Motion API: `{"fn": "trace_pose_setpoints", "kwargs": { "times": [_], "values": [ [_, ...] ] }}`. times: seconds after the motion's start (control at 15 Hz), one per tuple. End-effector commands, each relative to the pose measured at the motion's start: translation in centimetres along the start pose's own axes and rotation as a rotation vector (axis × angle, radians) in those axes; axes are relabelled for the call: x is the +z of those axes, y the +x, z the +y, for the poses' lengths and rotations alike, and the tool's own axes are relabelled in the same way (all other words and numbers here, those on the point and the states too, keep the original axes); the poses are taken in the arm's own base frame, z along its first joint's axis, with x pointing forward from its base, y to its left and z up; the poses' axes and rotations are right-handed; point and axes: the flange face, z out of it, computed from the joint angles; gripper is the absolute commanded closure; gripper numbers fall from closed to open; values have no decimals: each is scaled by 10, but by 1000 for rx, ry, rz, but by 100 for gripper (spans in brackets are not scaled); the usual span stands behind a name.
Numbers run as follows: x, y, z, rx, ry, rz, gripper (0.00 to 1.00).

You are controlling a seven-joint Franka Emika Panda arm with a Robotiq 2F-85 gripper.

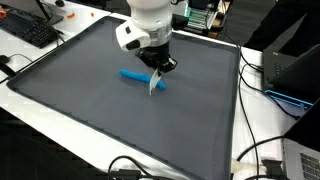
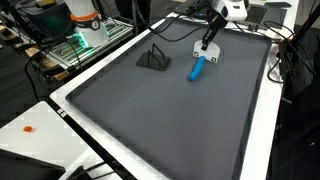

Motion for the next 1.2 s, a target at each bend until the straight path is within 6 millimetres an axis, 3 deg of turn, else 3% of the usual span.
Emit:
{"fn": "trace_pose_setpoints", "kwargs": {
  "times": [0.0,0.27,0.8,1.13],
  "values": [
    [24,-24,2,20,15,-83,99],
    [24,-32,3,30,28,-101,99],
    [6,-38,-1,27,83,-89,99],
    [-20,-35,6,30,62,-53,99]
  ]
}}
